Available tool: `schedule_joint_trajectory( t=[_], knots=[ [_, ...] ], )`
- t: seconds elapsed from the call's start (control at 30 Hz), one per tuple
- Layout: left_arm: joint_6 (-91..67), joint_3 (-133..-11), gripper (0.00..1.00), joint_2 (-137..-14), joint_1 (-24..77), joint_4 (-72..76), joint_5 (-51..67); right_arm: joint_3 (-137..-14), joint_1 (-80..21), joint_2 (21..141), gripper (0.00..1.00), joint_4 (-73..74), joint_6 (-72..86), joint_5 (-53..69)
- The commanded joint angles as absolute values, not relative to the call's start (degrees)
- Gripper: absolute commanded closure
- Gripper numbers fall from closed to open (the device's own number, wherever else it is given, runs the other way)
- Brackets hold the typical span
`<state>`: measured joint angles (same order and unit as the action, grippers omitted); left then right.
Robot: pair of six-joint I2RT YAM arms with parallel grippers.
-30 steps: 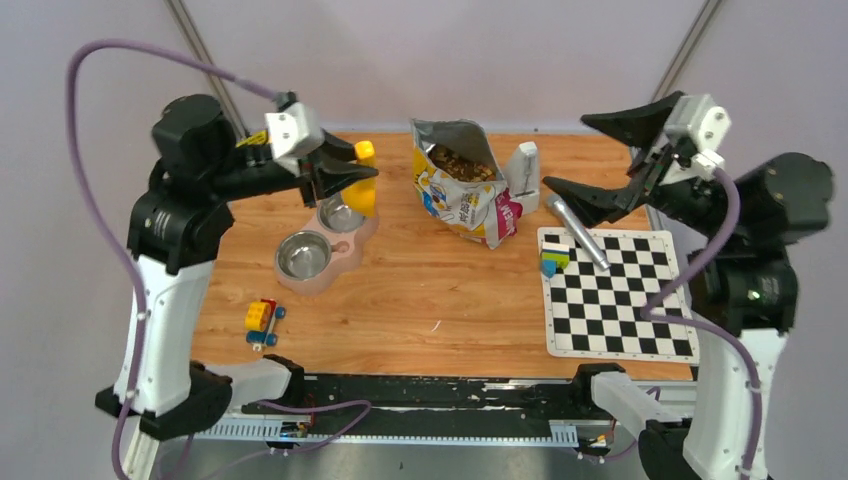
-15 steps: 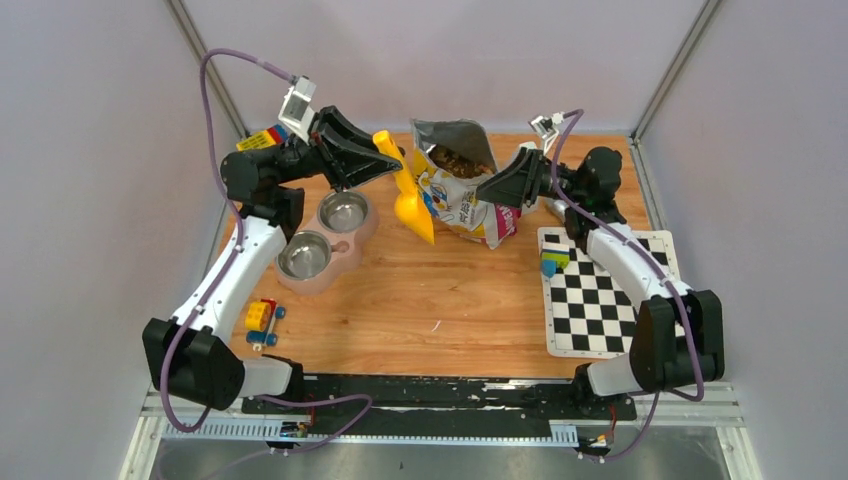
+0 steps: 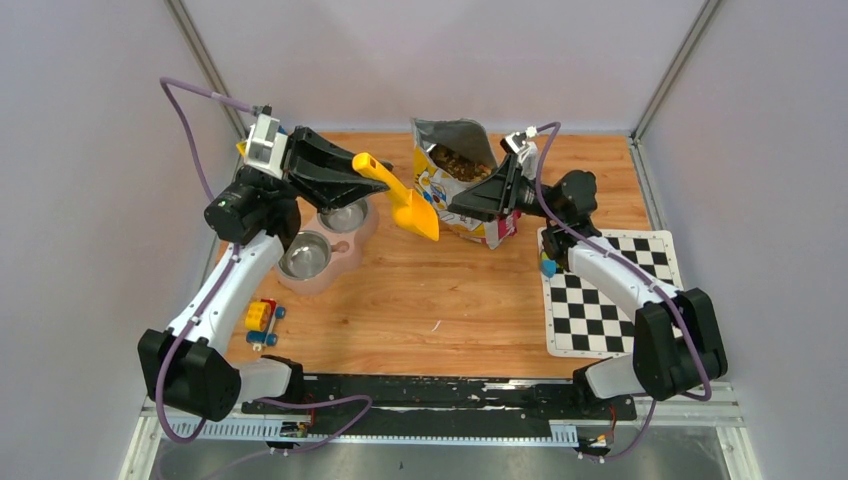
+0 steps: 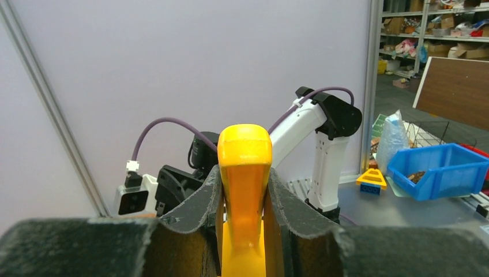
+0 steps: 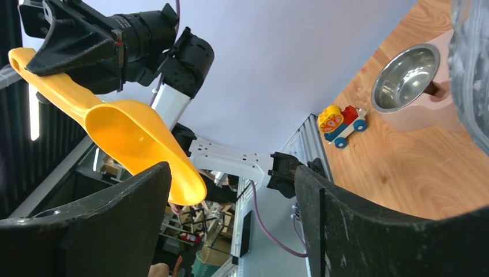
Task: Serve the pet food
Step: Adjust the spatula.
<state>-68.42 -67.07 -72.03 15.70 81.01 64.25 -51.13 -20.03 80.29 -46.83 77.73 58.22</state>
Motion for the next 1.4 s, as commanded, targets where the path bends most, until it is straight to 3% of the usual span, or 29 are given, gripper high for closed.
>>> schedule_joint_trajectory(
  t=[0.0,0.53,0.77,1.27,1.37],
  knots=[
    [-69.63,-66.86,1.0,-70.74,15.11,85.62,63.49,-49.93,-21.82,79.04,0.21,-53.11,82.63,55.9],
    [-69.7,-65.86,1.0,-70.12,13.8,86.7,63.15,-52.6,-28.98,83.47,0.27,-62.52,86.7,57.97],
    [-68.86,-65.14,1.0,-70.12,13.43,86.94,64.05,-56.3,-30.86,86.63,0.38,-69.94,93.86,59.13],
    [-64.35,-63.03,1.0,-69.51,11.61,86.25,67.17,-56.48,-28.7,81.71,0.59,-72.07,96.8,59.95],
    [-63.75,-62.85,0.98,-69.35,11.39,85.99,67.3,-56.56,-28.66,81.28,0.67,-71.05,96.41,60.14]
  ],
)
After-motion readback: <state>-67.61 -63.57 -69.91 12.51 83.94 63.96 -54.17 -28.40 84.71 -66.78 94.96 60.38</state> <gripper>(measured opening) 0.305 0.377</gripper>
